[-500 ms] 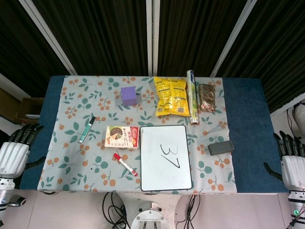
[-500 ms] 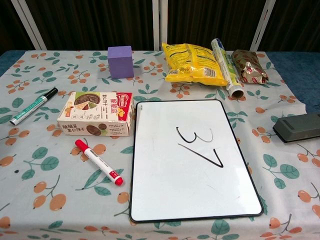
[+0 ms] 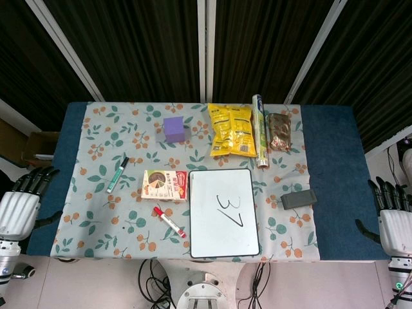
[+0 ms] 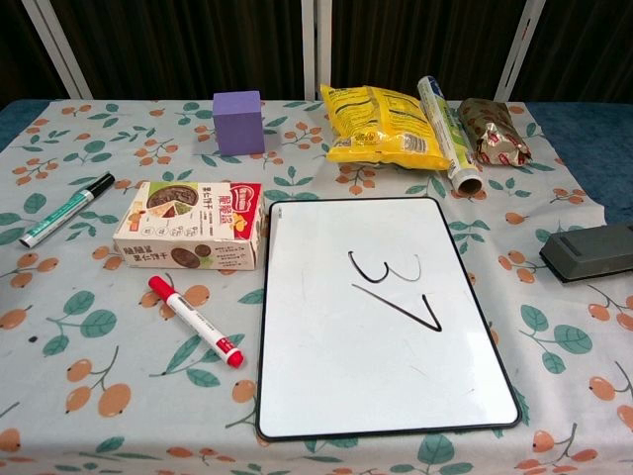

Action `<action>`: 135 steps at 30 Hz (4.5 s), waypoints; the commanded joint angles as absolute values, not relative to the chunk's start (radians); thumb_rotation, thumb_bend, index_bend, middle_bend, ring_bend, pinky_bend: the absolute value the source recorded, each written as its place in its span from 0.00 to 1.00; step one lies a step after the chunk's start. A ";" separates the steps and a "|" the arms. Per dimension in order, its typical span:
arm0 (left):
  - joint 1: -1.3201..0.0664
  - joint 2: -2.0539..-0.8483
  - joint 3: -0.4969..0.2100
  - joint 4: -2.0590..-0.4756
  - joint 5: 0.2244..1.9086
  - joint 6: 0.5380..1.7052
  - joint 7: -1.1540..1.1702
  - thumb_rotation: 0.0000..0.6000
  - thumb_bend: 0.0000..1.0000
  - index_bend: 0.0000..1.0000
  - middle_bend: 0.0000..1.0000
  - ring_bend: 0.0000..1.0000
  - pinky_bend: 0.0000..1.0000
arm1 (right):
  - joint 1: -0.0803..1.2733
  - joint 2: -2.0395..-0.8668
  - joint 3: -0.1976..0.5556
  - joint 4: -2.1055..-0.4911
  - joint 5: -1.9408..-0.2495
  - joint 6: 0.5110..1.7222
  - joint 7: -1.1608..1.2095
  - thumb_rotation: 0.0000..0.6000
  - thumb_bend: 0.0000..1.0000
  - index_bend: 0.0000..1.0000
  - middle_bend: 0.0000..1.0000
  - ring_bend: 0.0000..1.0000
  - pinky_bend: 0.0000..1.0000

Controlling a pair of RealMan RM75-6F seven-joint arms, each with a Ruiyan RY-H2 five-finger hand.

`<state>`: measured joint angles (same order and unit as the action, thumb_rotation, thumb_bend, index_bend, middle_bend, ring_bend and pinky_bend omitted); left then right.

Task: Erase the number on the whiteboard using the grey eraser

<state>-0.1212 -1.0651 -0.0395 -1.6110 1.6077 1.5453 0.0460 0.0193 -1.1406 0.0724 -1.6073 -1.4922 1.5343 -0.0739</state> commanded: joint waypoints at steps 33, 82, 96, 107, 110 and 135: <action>-0.121 -1.069 -0.036 -1.610 1.611 1.547 0.048 1.00 0.02 0.14 0.12 0.12 0.21 | 0.326 -1.261 0.083 -1.541 -1.415 1.062 -0.277 1.00 0.14 0.00 0.00 0.00 0.00; -0.122 -1.083 -0.037 -1.570 1.586 1.533 0.018 1.00 0.02 0.14 0.12 0.12 0.21 | 0.398 -1.403 0.045 -1.371 -1.372 1.057 -0.258 1.00 0.24 0.52 0.45 0.35 0.39; -0.124 -1.089 -0.035 -1.565 1.582 1.524 0.012 1.00 0.02 0.14 0.12 0.12 0.21 | 0.386 -1.432 0.052 -1.322 -1.460 1.180 -0.193 1.00 0.36 0.83 0.67 0.59 0.64; -0.125 -1.083 -0.036 -1.558 1.585 1.527 -0.005 1.00 0.02 0.14 0.12 0.12 0.21 | 0.396 -1.414 0.048 -1.406 -1.509 1.211 -0.214 1.00 0.36 0.85 0.69 0.61 0.66; -0.124 -1.083 -0.037 -1.556 1.584 1.529 -0.008 1.00 0.02 0.14 0.12 0.12 0.21 | 0.411 -1.412 0.036 -1.446 -1.526 1.188 -0.226 1.00 0.36 0.85 0.69 0.61 0.67; -0.118 -1.093 -0.034 -1.530 1.580 1.533 -0.032 1.00 0.02 0.14 0.12 0.12 0.21 | 0.451 -1.433 -0.079 -1.615 -1.666 1.108 -0.397 1.00 0.36 0.89 0.73 0.63 0.71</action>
